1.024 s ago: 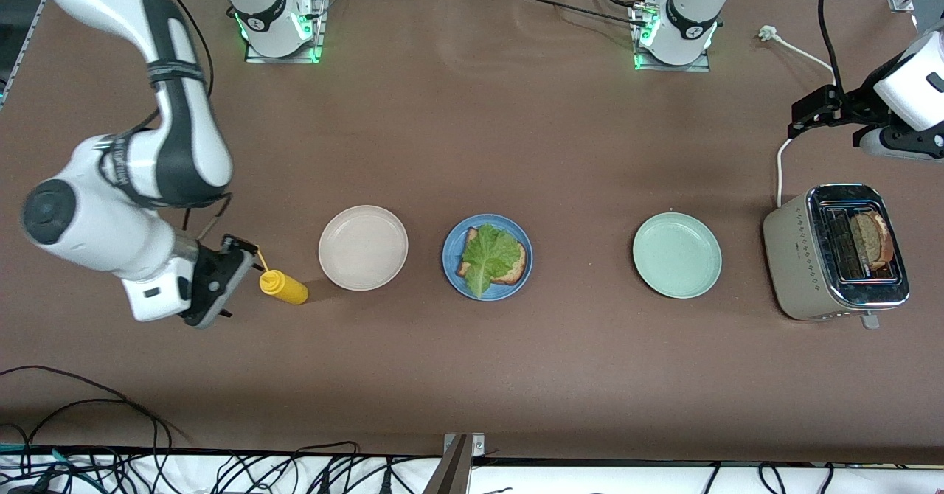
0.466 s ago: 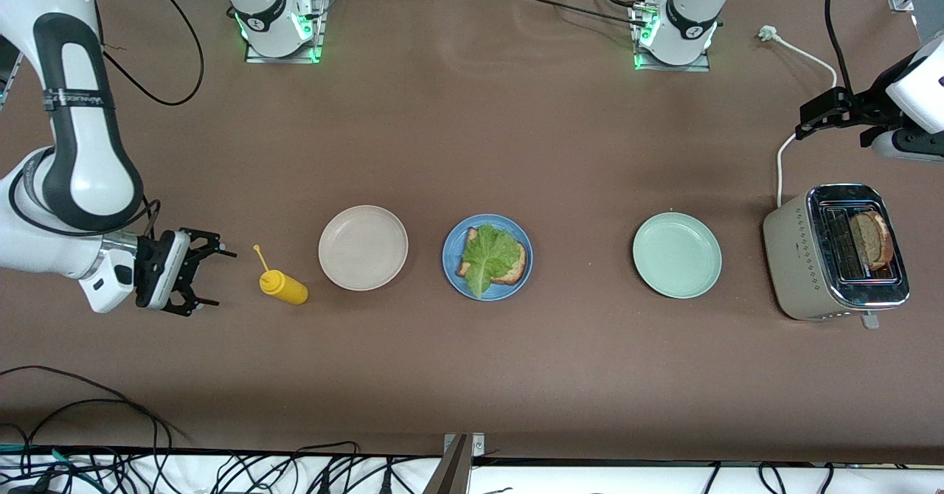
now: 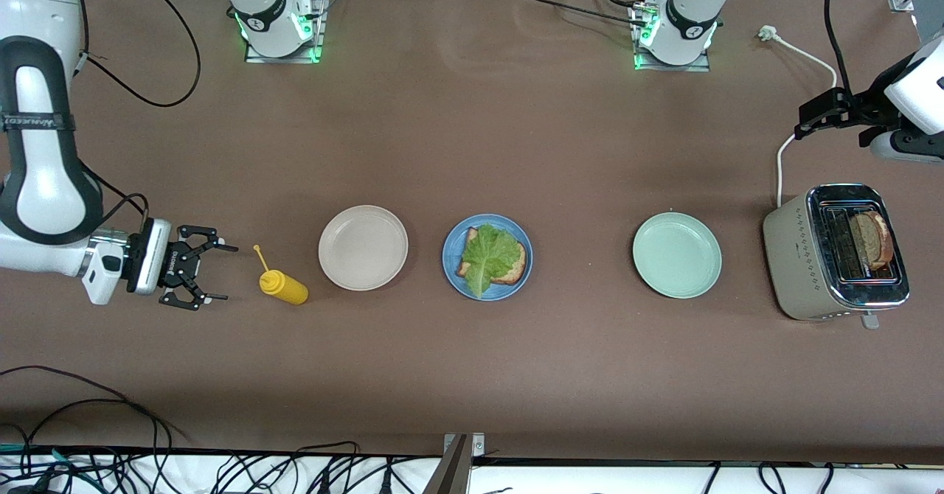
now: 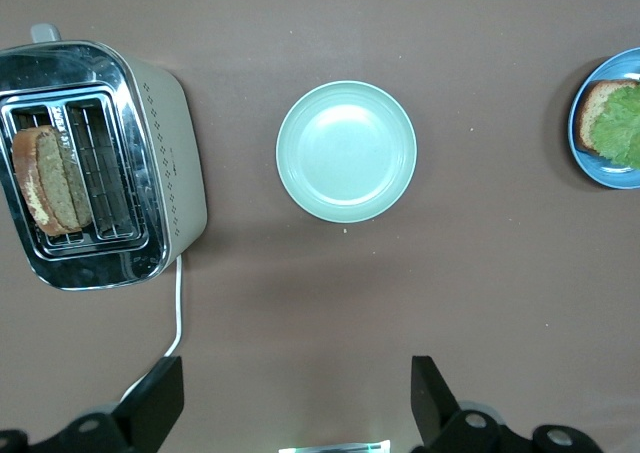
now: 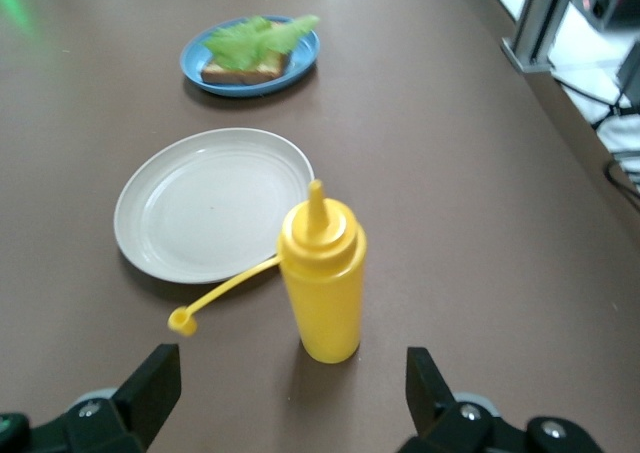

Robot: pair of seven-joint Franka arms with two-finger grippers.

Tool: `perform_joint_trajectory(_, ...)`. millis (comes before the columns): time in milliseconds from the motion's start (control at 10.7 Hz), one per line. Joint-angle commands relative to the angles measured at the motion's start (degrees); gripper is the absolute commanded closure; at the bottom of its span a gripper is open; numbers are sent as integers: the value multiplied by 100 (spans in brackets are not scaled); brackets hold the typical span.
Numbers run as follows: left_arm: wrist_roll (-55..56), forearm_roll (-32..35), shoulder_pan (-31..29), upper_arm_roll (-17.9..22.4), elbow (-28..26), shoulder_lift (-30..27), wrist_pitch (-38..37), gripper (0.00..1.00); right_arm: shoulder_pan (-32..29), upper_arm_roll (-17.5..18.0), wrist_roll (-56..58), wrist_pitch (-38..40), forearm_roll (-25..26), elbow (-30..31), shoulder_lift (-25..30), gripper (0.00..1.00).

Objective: Make sandwich in blue plate with both arms
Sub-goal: 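Grasp the yellow squeeze bottle with the right gripper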

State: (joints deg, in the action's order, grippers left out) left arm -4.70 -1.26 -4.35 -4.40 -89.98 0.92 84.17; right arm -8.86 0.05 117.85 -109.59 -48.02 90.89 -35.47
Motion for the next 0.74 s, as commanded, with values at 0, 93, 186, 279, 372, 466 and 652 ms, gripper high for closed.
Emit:
perform_joint_trajectory(0,13,-32,-31,-8,60,-4,-85,0,-476,135,1254,272,-514,61,-293,0)
perform_joint_trajectory(93,13,-32,-31,-8,51,-4,-85,0,-564,135,1553,272,-611,52,-425,0)
perform_joint_trajectory(186,13,-32,-66,-8,60,-4,-85,0,-626,135,1774,281,-664,26,-556,0)
perform_joint_trajectory(279,4,-32,-110,-8,51,-13,-85,0,-670,144,1950,298,-760,8,-714,0)
perform_joint_trajectory(372,-5,-32,-110,-8,51,-21,-94,0,-670,153,2117,307,-987,-1,-864,0)
perform_joint_trajectory(466,13,-32,-110,-8,60,-30,-94,0,-644,162,2241,281,-1172,-1,-996,0)
perform_joint_trajectory(652,48,-32,-102,-26,86,-30,-111,0,-478,162,2478,176,-1577,-44,-1242,0)
